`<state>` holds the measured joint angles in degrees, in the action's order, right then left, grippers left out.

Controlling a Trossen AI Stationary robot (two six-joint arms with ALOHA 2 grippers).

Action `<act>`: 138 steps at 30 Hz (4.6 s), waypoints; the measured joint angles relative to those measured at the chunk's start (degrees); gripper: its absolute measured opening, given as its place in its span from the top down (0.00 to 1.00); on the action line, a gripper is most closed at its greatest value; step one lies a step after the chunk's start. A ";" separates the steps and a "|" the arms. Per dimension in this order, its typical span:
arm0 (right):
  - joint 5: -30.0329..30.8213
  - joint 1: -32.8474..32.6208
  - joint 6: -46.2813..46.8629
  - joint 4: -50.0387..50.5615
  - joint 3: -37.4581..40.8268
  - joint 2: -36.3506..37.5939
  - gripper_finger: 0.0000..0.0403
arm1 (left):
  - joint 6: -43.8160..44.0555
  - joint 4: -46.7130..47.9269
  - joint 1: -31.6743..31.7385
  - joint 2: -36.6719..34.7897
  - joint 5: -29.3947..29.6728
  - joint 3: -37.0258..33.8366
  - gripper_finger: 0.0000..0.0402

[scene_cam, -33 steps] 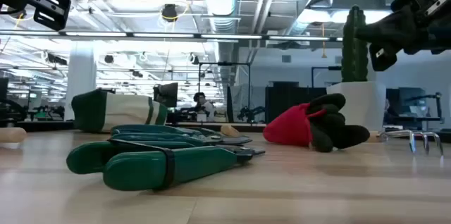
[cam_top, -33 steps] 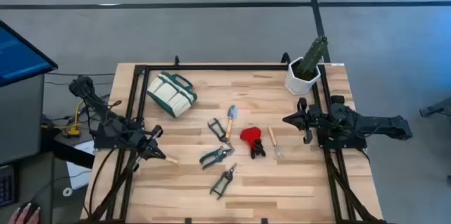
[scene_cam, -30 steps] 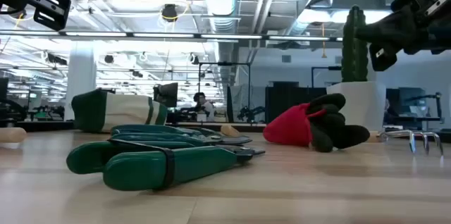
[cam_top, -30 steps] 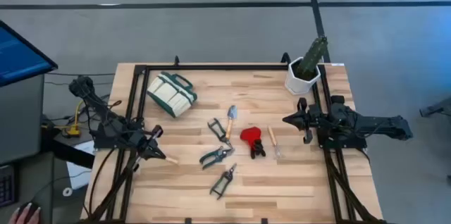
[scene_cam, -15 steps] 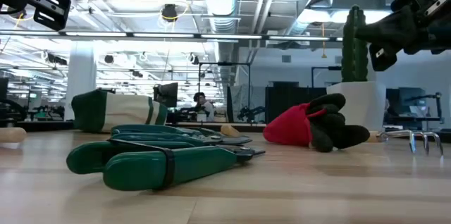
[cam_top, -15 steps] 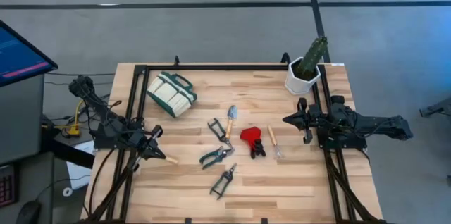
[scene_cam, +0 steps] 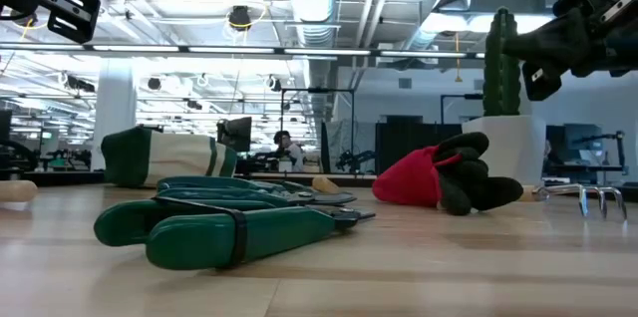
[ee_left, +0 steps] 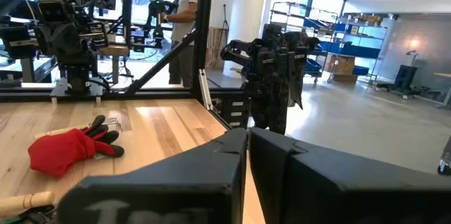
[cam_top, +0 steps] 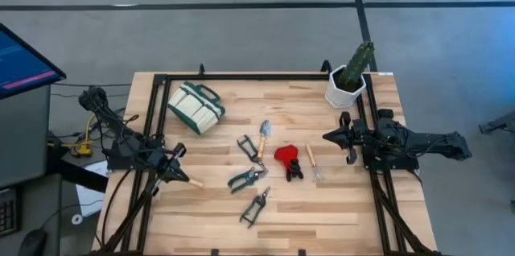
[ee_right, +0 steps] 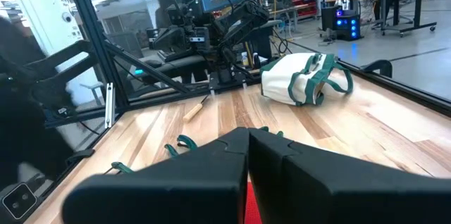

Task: Pick & Place Garden tools in Gardening bag

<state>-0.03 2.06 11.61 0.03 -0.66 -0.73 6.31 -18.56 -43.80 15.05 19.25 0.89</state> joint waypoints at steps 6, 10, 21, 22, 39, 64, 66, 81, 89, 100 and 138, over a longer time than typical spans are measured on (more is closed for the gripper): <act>-0.01 -0.02 -0.01 0.00 0.01 0.00 1.00 | 0.00 0.02 -0.01 0.00 0.02 0.00 0.98; 0.00 -0.02 -0.01 0.00 0.00 0.00 1.00 | 0.00 0.02 -0.02 0.00 0.00 0.00 0.98; 0.00 -0.02 0.01 0.00 -0.01 0.00 1.00 | 0.02 0.00 -0.02 0.02 0.00 0.00 0.98; -0.02 -0.02 0.00 0.00 0.01 0.00 1.00 | 0.00 0.00 0.01 0.02 -0.01 0.00 0.98; -0.01 -0.06 -0.01 0.00 0.01 0.00 1.00 | 0.00 -0.07 0.01 0.02 -0.01 0.00 0.98; 0.00 -0.04 0.01 -0.02 -0.01 0.00 1.00 | 0.01 -2.89 -0.01 -0.01 0.02 0.00 0.98; 0.00 0.01 -0.02 -0.02 0.02 0.00 1.00 | 0.02 -3.96 -0.01 0.01 0.02 0.00 0.98; 0.00 -0.02 -0.02 -0.02 0.02 0.00 1.00 | 0.15 -6.05 0.01 -0.01 0.02 0.00 0.98; 0.00 -0.02 0.01 -0.02 -0.01 0.00 1.00 | 0.09 -6.03 -0.01 0.00 0.02 0.00 0.98; 0.00 -0.02 0.01 -0.02 -0.01 0.00 1.00 | 0.04 -6.51 0.00 0.00 0.02 0.00 0.98; 0.07 -0.04 6.77 -24.09 0.08 0.00 1.00 | -5.85 -37.34 3.54 -0.01 15.09 0.00 0.98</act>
<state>0.03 2.02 18.38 -24.05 -0.58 -0.73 0.46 -55.90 -40.25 15.05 34.34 0.89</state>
